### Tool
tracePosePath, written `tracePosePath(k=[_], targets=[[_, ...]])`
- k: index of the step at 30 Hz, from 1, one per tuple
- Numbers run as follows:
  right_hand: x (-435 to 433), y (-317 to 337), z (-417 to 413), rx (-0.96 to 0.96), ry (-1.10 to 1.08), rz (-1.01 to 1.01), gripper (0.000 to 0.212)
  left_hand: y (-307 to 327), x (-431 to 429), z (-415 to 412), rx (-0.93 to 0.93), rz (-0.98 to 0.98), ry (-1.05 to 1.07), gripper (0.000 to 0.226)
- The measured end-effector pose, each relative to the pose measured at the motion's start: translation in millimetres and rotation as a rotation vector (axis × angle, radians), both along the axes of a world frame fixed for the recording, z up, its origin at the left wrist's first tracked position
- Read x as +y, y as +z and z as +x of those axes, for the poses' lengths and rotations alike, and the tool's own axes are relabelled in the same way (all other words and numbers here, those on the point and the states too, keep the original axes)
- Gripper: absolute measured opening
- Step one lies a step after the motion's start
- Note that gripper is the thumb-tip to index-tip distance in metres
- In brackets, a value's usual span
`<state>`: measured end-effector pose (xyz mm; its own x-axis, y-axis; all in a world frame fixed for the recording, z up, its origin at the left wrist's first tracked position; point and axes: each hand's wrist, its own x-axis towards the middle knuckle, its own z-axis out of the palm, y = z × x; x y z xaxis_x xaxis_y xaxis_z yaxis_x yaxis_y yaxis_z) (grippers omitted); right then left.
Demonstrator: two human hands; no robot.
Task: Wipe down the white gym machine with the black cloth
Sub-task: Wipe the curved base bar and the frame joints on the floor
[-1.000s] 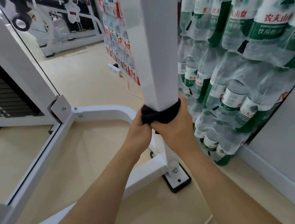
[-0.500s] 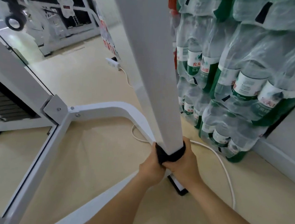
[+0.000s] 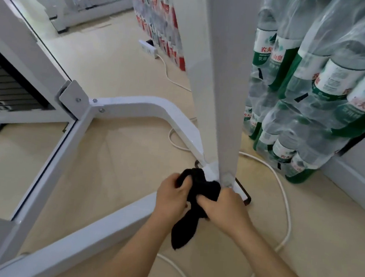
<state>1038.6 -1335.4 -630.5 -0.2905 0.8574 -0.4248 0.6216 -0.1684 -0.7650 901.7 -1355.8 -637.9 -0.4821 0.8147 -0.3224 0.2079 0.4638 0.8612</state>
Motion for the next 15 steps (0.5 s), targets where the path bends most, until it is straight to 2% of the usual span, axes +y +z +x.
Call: tracePosePath(k=[2, 4, 5, 7, 9, 10, 13, 15], targets=[[13.0, 0.7, -6.1, 0.269, -0.234, -0.185, 0.027, 8.0, 8.2, -10.8, 0.046, 0.119, 0.100, 0.014], [20.9, -6.8, -6.8, 0.371, -0.305, -0.408, 0.037, 11.0, 16.6, -15.9, 0.184, 0.226, 0.123, 0.031], [20.3, -13.7, -5.9, 0.400, -0.313, -0.489, 0.039, 7.0, 19.8, -16.0, 0.302, 0.232, 0.062, 0.039], [14.3, -29.1, -1.7, 0.447, -0.364, -0.549, 0.031, -9.3, 22.9, -6.5, 0.523, 0.094, -0.246, 0.056], [9.3, -40.8, 0.9, 0.460, -0.388, -0.519, 0.022, -34.7, 24.0, 2.7, 0.750, -0.104, -0.588, 0.077], [6.7, -44.6, 0.8, 0.456, -0.384, -0.481, 0.021, -44.3, 25.2, 4.1, 0.854, -0.146, -0.672, 0.083], [4.6, -46.2, 0.0, 0.284, -0.300, -0.258, 0.034, -51.7, 33.6, 6.7, 1.106, -0.168, -0.704, 0.082], [6.8, -40.5, 3.5, 0.128, -0.135, -0.146, 0.045, -47.2, 44.4, 5.1, 1.215, -0.213, -0.722, 0.072]])
